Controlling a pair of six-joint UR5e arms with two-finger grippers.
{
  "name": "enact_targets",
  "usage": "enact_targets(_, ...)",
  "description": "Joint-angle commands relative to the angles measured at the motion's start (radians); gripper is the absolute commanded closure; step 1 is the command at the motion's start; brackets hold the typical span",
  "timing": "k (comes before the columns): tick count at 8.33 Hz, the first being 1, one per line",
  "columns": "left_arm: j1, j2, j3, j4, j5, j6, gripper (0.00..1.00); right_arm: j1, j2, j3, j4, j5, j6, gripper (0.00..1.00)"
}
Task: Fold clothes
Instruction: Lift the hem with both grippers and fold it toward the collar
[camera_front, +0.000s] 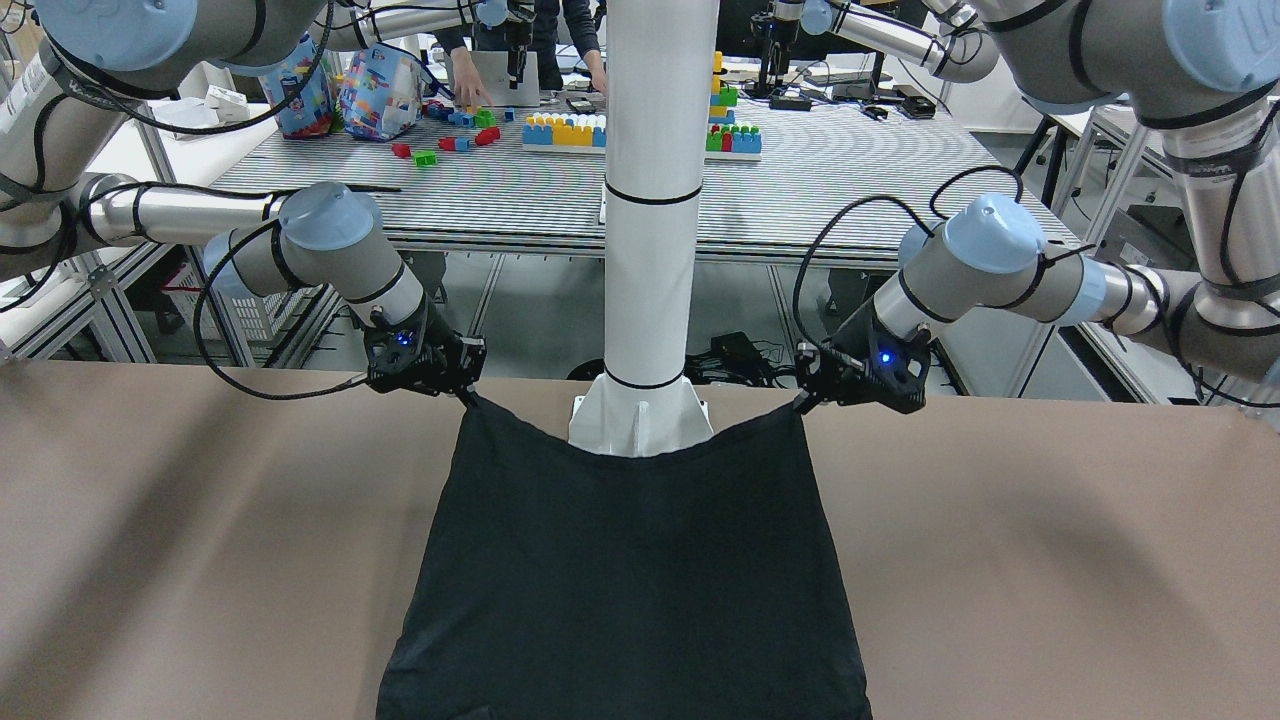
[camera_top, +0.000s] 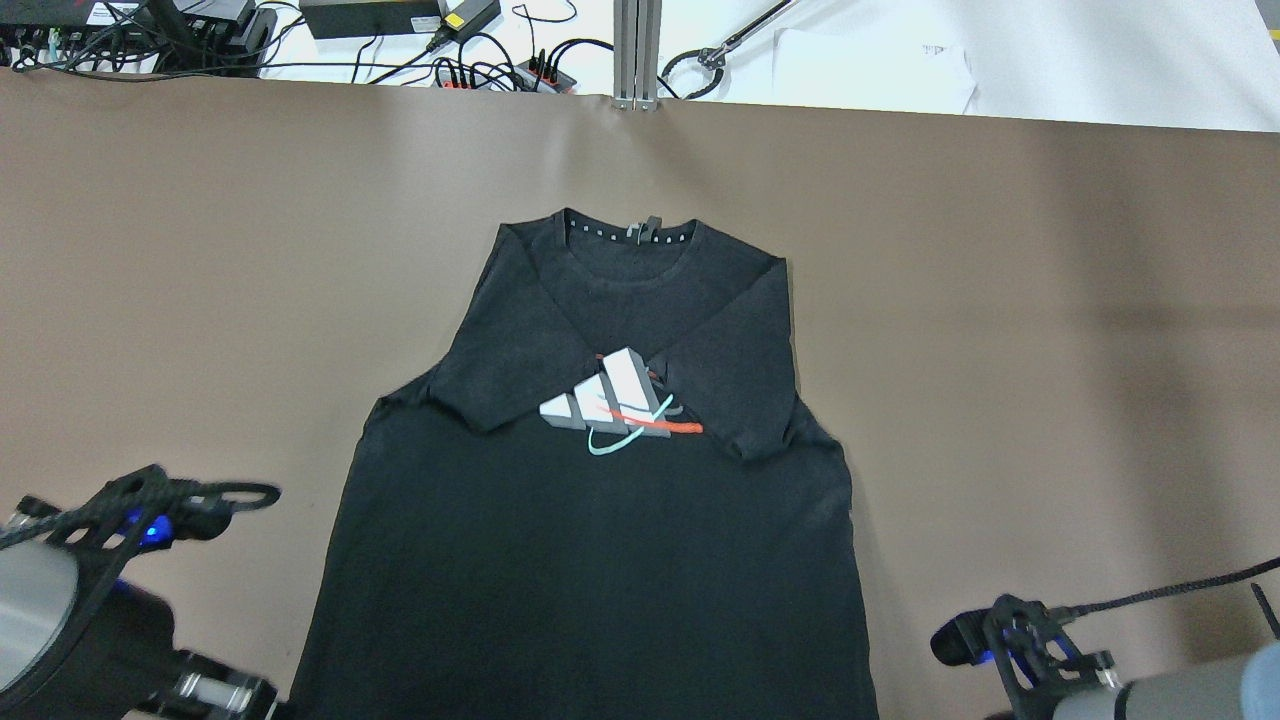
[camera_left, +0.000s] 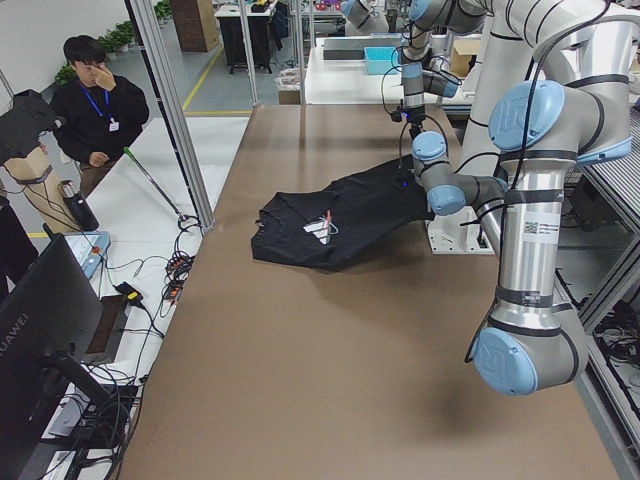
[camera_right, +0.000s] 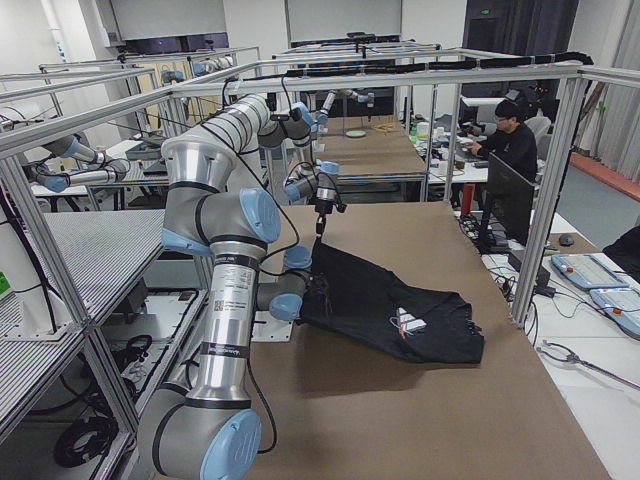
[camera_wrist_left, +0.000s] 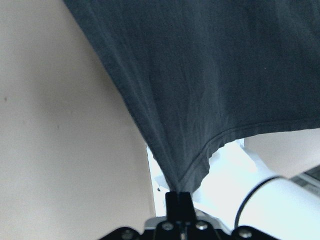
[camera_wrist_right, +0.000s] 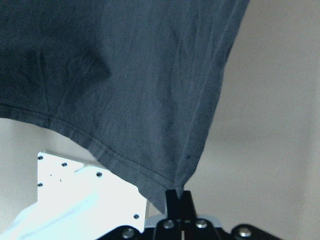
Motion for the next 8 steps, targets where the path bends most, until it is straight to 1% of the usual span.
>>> enact_targets(1, 0.093, 0.097, -0.127, 0.003, -0.010, 0.002, 1.00, -0.107, -0.031, 0.106, -0.077, 0.001, 0.002, 1.00)
enact_targets(2, 0.085, 0.095, -0.119, 0.006, 0.003, 0.002, 1.00, -0.105, -0.026, 0.107, -0.098, -0.009, 0.002, 1.00)
enact_targets(3, 0.059, 0.089, -0.095, 0.008, 0.006, 0.002, 1.00, -0.102, -0.020, 0.105, -0.118, -0.036, 0.002, 1.00)
enact_targets(4, -0.002, 0.077, -0.051, 0.006, 0.007, 0.002, 1.00, -0.095, -0.016, 0.094, -0.140, -0.083, 0.005, 1.00)
enact_targets(5, -0.050, 0.046, 0.012, 0.005, 0.035, 0.003, 1.00, -0.084, 0.016, 0.058, -0.172, -0.151, 0.005, 1.00)
enact_targets(6, -0.077, -0.003, 0.072, 0.006, 0.079, 0.003, 1.00, -0.043, 0.100, -0.015, -0.201, -0.182, 0.005, 1.00)
enact_targets(7, -0.105, -0.052, 0.135, 0.006, 0.128, 0.002, 1.00, 0.043, 0.185, -0.090, -0.239, -0.184, 0.005, 1.00)
enact_targets(8, -0.130, -0.090, 0.187, 0.008, 0.189, 0.002, 1.00, 0.107, 0.216, -0.123, -0.265, -0.184, 0.005, 1.00)
